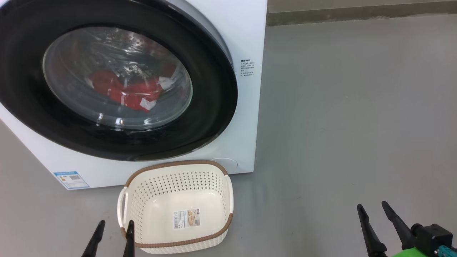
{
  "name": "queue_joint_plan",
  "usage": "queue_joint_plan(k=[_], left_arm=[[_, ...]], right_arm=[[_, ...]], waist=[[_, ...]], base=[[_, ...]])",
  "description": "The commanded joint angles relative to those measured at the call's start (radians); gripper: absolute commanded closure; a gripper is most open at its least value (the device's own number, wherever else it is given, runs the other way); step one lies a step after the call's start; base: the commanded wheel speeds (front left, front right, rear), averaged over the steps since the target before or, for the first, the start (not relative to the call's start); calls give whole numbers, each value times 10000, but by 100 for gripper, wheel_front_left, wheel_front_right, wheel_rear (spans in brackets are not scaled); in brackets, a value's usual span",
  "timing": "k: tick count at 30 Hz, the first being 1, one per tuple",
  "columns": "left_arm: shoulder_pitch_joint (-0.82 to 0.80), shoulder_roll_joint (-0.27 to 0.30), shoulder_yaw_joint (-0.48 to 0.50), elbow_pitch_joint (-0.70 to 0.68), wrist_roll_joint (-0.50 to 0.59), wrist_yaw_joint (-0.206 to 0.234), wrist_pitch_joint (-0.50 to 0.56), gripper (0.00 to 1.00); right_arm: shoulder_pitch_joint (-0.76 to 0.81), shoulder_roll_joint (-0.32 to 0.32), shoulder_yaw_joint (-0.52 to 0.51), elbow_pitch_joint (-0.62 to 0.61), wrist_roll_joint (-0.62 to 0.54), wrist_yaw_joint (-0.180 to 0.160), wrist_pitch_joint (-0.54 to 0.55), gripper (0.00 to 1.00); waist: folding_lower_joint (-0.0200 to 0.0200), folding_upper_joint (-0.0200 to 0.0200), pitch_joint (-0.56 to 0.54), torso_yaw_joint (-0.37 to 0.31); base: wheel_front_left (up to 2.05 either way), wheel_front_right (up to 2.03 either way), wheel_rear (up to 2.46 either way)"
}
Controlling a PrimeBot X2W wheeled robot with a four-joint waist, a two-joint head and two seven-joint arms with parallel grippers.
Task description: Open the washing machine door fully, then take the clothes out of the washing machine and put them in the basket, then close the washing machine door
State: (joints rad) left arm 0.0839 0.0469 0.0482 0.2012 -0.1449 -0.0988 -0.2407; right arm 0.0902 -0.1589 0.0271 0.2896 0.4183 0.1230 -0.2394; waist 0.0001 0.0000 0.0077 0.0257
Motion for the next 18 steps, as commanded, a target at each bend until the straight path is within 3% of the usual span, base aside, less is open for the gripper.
queue_joint_plan(k=[1, 18], left_arm=[[-134, 57, 363, -271, 386, -64, -197, 0], [-171, 36, 417, -308, 266, -183, -210, 0]], right_arm=[[-93, -216, 248, -283, -336, 77, -210, 0], [-95, -158, 263, -308, -382, 77, -224, 0]], waist=[[0, 0, 3, -8], [0, 0, 42, -30]], base=[[0, 0, 0], [0, 0, 0]])
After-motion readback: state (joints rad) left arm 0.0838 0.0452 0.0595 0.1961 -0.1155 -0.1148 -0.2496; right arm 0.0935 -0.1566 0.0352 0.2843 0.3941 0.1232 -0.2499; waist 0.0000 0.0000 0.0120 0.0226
